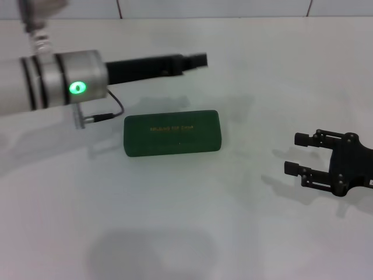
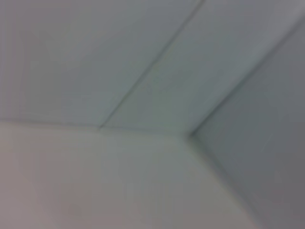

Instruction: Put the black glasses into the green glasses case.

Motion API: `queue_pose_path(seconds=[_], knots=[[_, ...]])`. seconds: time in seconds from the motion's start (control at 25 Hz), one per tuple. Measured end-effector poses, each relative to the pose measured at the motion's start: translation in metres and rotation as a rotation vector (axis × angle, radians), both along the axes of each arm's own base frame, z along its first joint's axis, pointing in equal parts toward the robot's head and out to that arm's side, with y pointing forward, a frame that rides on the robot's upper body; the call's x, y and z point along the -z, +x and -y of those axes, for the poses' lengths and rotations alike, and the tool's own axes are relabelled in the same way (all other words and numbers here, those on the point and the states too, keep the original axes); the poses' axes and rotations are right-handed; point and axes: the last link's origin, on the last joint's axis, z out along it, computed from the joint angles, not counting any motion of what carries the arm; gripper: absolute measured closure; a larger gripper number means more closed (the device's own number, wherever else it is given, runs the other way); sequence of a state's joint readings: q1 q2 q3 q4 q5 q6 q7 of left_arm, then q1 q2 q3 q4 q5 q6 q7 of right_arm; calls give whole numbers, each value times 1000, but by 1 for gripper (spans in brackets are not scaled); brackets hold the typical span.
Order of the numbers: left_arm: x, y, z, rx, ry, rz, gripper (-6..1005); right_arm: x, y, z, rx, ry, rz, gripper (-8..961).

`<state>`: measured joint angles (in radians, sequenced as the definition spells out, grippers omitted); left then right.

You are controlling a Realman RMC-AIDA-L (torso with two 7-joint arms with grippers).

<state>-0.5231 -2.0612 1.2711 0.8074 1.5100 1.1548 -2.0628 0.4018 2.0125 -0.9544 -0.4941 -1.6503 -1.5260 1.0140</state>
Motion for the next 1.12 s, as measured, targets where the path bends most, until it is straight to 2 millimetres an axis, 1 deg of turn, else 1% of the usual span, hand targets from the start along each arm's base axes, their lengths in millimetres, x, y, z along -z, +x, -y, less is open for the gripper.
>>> queue_pose_path(seconds=[0.08,0.24,0.28,0.32,0.36,0.48,0.56,0.72,0.92,1.04,1.12], knots=[[-5,-13,4,53,73,59,890,0,0,0,0,0,-1,313],[-3,-41,22,184,258,-15,889,0,0,0,2,3,-3,313],[-3,-51,30,214,324,-40,889,0,0,0,2,3,-3,312],[-3,-55,32,215,348,-40,846,-1,0,0,3,6,-3,312],[-4,-64,39,204,393,-39,802,-1,1,0,3,8,-3,312],[-8,-80,49,174,462,-38,672,-2,2,1,5,14,-2,312],[-10,-92,56,174,488,-72,629,-2,2,1,5,17,-1,312],[-16,-104,69,208,488,-129,544,-6,1,-3,11,46,-16,312],[-33,-113,90,320,405,-165,437,-19,0,-7,-17,71,-12,312],[-45,-119,106,378,326,-169,208,-26,-1,-2,-62,45,0,312],[-49,-123,117,410,268,-164,172,-30,-1,2,-94,14,9,312]])
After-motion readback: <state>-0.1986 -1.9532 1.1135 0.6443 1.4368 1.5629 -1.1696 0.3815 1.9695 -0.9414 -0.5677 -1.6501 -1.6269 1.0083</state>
